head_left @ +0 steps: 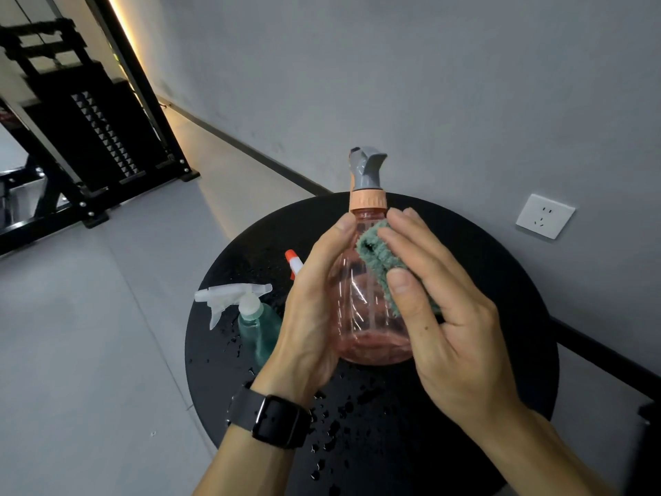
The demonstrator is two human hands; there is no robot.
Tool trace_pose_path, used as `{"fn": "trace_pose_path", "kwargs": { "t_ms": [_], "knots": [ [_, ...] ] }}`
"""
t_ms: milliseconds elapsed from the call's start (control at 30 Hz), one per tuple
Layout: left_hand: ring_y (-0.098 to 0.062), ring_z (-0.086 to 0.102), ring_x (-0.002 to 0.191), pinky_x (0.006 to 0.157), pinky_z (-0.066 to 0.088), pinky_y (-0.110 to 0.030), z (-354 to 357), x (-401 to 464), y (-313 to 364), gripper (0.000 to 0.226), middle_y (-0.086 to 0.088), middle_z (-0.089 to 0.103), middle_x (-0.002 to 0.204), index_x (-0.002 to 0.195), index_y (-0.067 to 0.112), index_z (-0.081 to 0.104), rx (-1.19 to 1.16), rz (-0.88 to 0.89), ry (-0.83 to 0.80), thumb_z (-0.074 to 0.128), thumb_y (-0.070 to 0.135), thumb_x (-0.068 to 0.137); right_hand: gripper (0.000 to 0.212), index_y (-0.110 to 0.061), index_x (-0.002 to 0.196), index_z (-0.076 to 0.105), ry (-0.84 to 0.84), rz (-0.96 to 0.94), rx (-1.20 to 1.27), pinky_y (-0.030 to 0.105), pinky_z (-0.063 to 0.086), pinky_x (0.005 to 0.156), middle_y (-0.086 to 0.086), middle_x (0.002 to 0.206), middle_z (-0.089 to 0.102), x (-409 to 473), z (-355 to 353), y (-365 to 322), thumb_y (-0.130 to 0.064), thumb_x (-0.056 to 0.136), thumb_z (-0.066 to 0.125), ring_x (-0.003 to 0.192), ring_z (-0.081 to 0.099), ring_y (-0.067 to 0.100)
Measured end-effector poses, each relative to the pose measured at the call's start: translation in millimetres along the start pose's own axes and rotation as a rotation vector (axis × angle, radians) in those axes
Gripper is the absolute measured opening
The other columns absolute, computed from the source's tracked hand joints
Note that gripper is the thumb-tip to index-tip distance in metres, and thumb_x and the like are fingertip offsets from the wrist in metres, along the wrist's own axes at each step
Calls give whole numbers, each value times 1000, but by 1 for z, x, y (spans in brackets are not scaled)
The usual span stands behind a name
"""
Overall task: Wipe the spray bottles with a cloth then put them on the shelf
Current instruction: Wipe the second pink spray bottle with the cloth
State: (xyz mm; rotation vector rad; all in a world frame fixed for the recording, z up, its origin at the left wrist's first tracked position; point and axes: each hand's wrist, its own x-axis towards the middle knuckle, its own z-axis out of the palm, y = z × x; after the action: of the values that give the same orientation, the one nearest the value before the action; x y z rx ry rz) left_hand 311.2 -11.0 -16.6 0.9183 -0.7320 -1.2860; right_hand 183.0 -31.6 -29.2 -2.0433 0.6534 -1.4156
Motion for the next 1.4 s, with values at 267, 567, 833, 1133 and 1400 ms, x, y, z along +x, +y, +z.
{"fn": "trace_pose_path", "kwargs": {
  "t_ms": [267, 567, 833, 1133, 1400],
  "knots": [
    [-22, 70, 90, 77, 60, -32, -4, 6, 5, 40, -13, 71, 102, 109, 7, 71, -182, 76, 50, 52, 40, 97, 40, -7, 139, 44, 0, -12, 7, 28, 32, 115, 3, 149, 43, -14, 10, 0, -16, 100, 44, 144, 32, 18],
    [-28, 64, 94, 82, 56, -35, -2, 6, 3, 45, -18, 67, 107, 114, 2, 70, -110, 28, 64, 48, 39, 99, 37, -3, 135, 50, 5, -48, -7, 31, 32, 115, 7, 146, 45, -6, 6, -2, -14, 99, 46, 144, 33, 19],
    [-23, 70, 98, 88, 53, -43, 2, -3, 3, 45, -7, 73, 107, 115, 18, 72, 143, -62, -116, 46, 50, 100, 36, -4, 133, 54, 91, 37, 32, 20, 33, 112, -8, 141, 50, 8, -5, -2, -11, 99, 46, 139, 40, 9],
    [-25, 70, 93, 81, 58, -44, -3, -1, 2, 63, -11, 71, 110, 122, 14, 68, 25, 9, -31, 70, 60, 79, 40, -15, 139, 49, 70, 156, 198, 32, 41, 109, -9, 146, 49, 1, -3, -4, -23, 100, 43, 137, 42, 7],
    [-20, 72, 80, 71, 61, -36, -5, 5, 4, 42, -8, 74, 94, 99, 16, 78, -110, 61, -29, 64, 51, 81, 40, -24, 140, 43, 55, 142, 237, 37, 42, 109, -11, 148, 45, -9, 1, -4, -24, 100, 43, 139, 40, 8]
  ]
}}
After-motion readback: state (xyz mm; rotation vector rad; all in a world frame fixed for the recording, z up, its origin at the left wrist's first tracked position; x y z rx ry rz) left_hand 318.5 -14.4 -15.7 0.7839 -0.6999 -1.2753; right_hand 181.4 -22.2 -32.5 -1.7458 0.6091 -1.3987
